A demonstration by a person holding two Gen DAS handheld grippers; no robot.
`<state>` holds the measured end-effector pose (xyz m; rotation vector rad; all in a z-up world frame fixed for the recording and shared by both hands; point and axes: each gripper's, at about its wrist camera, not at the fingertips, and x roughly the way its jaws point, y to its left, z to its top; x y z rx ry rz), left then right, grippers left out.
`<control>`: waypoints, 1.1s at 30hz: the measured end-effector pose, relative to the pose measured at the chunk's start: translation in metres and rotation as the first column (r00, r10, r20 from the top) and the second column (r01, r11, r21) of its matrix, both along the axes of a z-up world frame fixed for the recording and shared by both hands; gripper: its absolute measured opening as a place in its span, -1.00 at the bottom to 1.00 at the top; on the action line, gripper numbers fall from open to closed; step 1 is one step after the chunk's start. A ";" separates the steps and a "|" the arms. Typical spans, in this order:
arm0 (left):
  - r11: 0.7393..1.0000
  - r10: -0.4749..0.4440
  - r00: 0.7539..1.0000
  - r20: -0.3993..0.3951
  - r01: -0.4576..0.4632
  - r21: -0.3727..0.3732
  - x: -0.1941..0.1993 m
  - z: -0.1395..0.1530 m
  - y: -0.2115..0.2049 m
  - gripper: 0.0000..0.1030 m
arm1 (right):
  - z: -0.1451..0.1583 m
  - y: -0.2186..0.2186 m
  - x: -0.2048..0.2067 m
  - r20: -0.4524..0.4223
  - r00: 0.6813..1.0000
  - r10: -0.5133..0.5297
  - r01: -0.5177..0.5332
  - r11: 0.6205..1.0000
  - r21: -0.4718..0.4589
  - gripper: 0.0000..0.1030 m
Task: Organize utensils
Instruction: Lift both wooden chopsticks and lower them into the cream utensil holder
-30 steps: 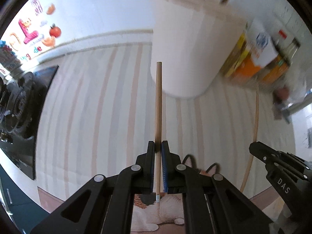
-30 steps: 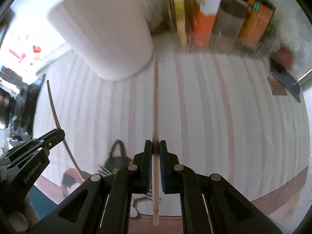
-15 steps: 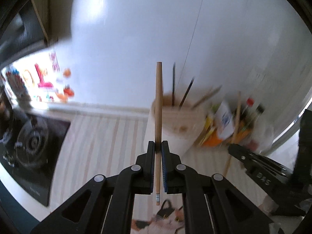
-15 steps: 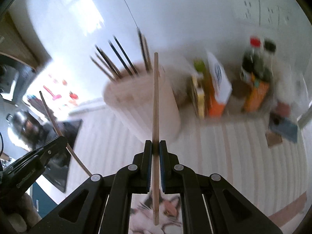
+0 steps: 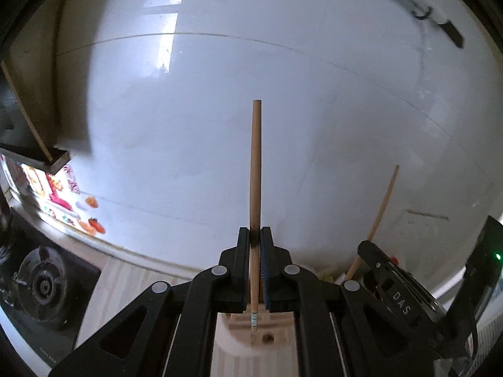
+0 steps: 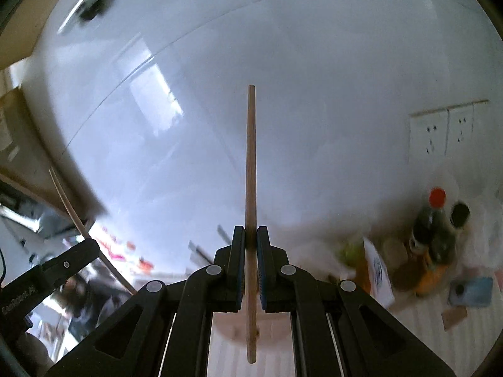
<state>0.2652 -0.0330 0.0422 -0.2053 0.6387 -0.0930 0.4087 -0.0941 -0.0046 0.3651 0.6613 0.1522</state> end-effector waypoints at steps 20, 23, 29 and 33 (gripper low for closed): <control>1.000 -0.025 0.993 -0.116 0.025 0.001 0.077 -0.075 0.002 -0.92 | -0.039 0.032 0.078 0.134 0.990 0.033 -0.023 0.997 -0.071 -0.85; 1.000 -0.030 0.991 -0.131 0.030 -0.004 0.079 -0.079 0.002 -0.92 | -0.048 0.036 0.080 0.121 0.992 0.041 -0.032 0.996 -0.077 -0.85; 0.998 -0.059 0.987 -0.153 0.056 -0.020 0.073 -0.080 -0.001 -0.91 | -0.061 0.042 0.085 0.100 0.993 0.067 -0.057 0.994 -0.093 -0.85; 0.998 -0.056 0.989 -0.136 0.057 0.005 0.064 -0.073 -0.004 -0.85 | -0.067 0.050 0.087 0.076 0.993 0.095 -0.087 0.991 -0.106 -0.85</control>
